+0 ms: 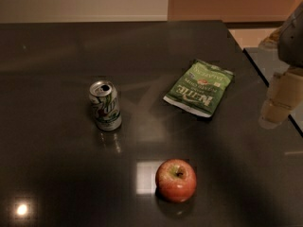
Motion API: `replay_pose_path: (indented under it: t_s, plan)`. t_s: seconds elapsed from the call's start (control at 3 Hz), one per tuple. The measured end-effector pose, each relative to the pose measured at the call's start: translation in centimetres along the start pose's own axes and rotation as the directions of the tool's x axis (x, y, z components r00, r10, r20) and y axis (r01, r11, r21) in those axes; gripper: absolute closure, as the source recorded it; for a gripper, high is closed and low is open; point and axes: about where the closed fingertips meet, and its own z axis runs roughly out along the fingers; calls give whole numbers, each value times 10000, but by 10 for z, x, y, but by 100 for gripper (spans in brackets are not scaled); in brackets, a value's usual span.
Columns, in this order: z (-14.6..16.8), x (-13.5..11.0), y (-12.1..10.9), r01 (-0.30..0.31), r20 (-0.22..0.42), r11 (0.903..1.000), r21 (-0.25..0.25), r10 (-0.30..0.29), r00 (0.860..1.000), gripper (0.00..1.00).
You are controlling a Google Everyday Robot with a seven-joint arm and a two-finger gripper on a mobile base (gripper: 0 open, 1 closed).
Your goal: Move apple near green jalapeno chip bag
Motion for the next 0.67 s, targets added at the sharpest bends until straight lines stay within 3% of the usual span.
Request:
replay_pose_path:
  t_s: [0.33,0.67]
  plan:
    - [-2,-1,0,54,42,9999,102,-54,10000,0]
    - [2,-4,14,440,492,9989,-145,-432,9979,0]
